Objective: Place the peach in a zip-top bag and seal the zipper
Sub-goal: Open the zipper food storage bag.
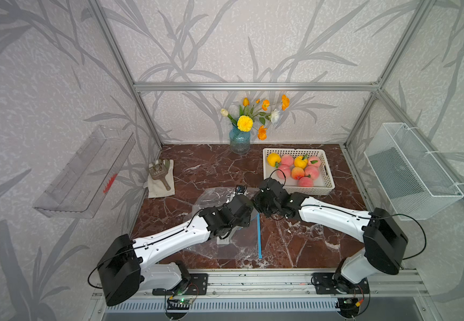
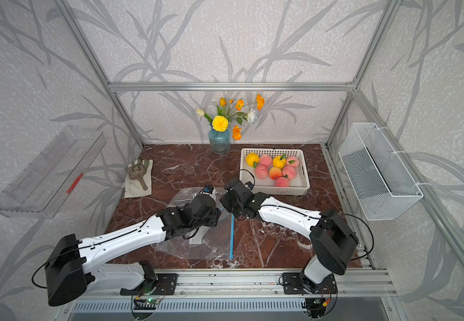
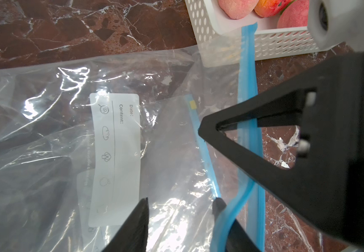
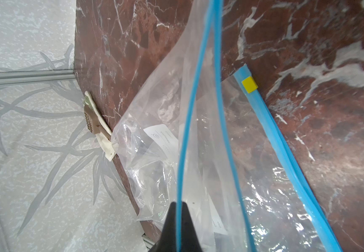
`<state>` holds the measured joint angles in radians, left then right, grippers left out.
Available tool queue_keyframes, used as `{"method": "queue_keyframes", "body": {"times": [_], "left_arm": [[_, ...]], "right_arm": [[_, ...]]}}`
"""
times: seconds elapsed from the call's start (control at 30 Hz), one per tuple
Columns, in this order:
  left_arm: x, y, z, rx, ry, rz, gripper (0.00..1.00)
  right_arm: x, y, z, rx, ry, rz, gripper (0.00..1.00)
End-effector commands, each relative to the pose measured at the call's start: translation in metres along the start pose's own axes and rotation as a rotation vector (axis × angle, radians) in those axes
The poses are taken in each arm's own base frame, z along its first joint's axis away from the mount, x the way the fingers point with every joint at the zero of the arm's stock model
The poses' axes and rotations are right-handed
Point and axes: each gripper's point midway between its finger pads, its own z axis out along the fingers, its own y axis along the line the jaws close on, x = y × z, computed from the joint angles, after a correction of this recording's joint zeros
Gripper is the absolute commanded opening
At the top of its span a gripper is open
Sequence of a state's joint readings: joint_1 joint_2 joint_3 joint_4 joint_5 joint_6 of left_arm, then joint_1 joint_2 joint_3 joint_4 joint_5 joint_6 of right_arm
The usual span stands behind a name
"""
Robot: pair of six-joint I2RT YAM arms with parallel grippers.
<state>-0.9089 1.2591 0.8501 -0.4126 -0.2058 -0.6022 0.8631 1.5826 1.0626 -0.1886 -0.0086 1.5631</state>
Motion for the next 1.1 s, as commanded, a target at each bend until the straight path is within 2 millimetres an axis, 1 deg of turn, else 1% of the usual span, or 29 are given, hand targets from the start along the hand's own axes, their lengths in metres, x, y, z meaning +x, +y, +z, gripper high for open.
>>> {"method": "queue_keyframes", "body": {"times": [0.0, 0.07, 0.1, 0.2, 0.27, 0.33, 0.4, 0.43, 0.47, 0.53, 0.63, 0.7, 0.73, 0.93, 1.07], "left_arm": [[-0.005, 0.003, -0.004, -0.027, -0.004, 0.053, 0.36], [-0.004, 0.002, -0.004, -0.019, 0.0, 0.063, 0.28], [-0.003, 0.001, -0.004, -0.015, 0.004, 0.068, 0.24], [-0.003, 0.003, -0.005, -0.018, -0.002, 0.07, 0.12], [-0.004, 0.003, -0.005, -0.02, -0.007, 0.071, 0.09], [-0.004, 0.005, -0.004, -0.03, -0.01, 0.069, 0.08], [-0.004, 0.007, -0.004, -0.037, -0.013, 0.065, 0.08], [-0.005, 0.008, -0.005, -0.043, -0.014, 0.061, 0.08], [-0.005, 0.008, -0.005, -0.045, -0.015, 0.059, 0.08], [-0.005, 0.008, -0.005, -0.045, -0.018, 0.054, 0.08], [-0.006, 0.01, -0.006, -0.05, -0.024, 0.047, 0.08], [-0.005, 0.011, -0.005, -0.056, -0.022, 0.045, 0.07], [-0.005, 0.011, -0.005, -0.055, -0.024, 0.043, 0.07], [-0.006, 0.01, -0.006, -0.05, -0.025, 0.041, 0.06], [-0.006, 0.01, -0.006, -0.049, -0.024, 0.041, 0.06]], "right_arm": [[-0.001, -0.006, -0.009, 0.017, -0.015, -0.013, 0.03], [-0.003, -0.004, -0.011, 0.014, -0.03, -0.031, 0.07], [-0.005, -0.004, -0.012, 0.018, -0.041, -0.042, 0.12], [-0.012, 0.001, -0.019, 0.018, -0.075, -0.088, 0.29], [-0.018, 0.006, -0.028, 0.011, -0.104, -0.13, 0.4], [-0.027, 0.013, -0.039, -0.002, -0.132, -0.181, 0.52], [-0.036, 0.017, -0.051, -0.02, -0.168, -0.241, 0.6], [-0.04, 0.017, -0.057, -0.02, -0.187, -0.272, 0.61], [-0.043, 0.016, -0.063, -0.016, -0.201, -0.298, 0.62], [-0.05, 0.007, -0.071, 0.001, -0.229, -0.342, 0.63], [-0.051, -0.012, -0.071, 0.034, -0.221, -0.363, 0.63], [-0.047, -0.019, -0.065, 0.039, -0.189, -0.362, 0.61], [-0.043, -0.019, -0.06, 0.028, -0.163, -0.367, 0.6], [-0.022, -0.005, -0.029, 0.003, -0.008, -0.419, 0.59], [-0.022, -0.008, -0.015, 0.06, 0.014, -0.422, 0.59]]}}
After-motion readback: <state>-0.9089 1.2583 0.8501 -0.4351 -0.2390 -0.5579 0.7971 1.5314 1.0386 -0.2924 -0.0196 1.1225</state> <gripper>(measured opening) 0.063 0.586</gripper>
